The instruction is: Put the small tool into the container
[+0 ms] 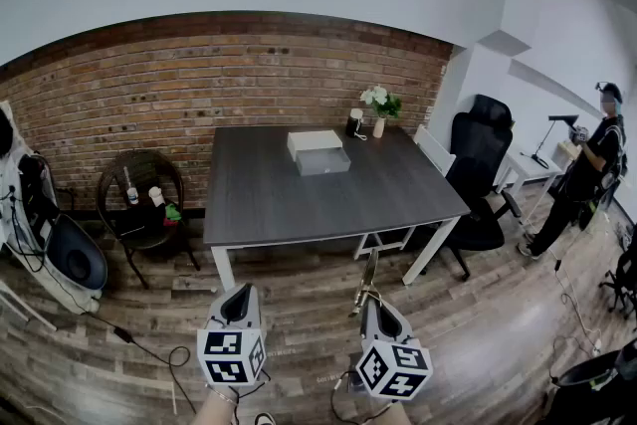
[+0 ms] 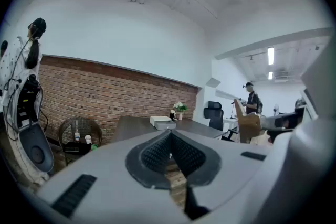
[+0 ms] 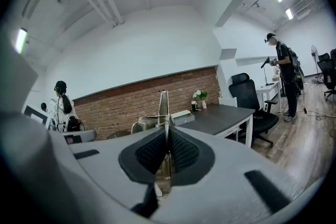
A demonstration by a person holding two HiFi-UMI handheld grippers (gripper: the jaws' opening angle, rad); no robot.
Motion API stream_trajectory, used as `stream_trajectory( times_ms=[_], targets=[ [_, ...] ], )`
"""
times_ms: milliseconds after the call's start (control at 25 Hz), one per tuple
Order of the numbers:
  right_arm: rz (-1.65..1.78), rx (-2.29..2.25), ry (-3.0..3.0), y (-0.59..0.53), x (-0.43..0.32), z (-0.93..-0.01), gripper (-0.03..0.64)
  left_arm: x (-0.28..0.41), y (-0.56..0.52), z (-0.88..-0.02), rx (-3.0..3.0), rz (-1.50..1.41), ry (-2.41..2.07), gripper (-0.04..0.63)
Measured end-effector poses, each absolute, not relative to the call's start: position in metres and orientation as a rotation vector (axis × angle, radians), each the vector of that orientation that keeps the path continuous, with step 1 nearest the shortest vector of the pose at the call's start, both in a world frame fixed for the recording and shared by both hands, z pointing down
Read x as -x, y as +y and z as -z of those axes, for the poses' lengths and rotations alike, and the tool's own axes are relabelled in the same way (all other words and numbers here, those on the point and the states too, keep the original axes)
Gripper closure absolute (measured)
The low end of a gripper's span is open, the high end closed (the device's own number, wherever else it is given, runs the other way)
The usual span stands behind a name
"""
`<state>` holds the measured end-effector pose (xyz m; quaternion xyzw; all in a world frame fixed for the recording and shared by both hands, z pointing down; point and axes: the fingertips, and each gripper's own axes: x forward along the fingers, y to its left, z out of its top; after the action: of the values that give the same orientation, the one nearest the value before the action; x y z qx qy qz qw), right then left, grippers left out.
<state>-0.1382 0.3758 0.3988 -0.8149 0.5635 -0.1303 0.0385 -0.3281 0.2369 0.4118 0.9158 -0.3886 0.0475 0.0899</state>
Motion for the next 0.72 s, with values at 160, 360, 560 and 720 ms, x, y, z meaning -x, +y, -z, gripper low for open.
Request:
stream_trajectory(
  times_ms=[160,360,560,720],
  targets=[
    [0.396,2.496,1.730,0.376,0.141,-0.398,0.614,0.332,0.237,-0.412,-2.722,-0.146,-1.157,0.600],
    [0.407,2.514,1.735,0.375,0.147,-0.400,0.614,0.339,0.233,-0.411,-2.711,-0.141,-1.158,0.600],
    [0.442,2.542,1.730,0.373,0.146,-0.406,0.612,0.340,0.229,-0.412,-2.709,-0.141,-1.147,0.600],
    [0.440,2.558,1.743,0.364,0.150,-0.408,0.612,0.345,0.217,-0.415,-2.701,-0.137,-1.131,0.600]
  ],
)
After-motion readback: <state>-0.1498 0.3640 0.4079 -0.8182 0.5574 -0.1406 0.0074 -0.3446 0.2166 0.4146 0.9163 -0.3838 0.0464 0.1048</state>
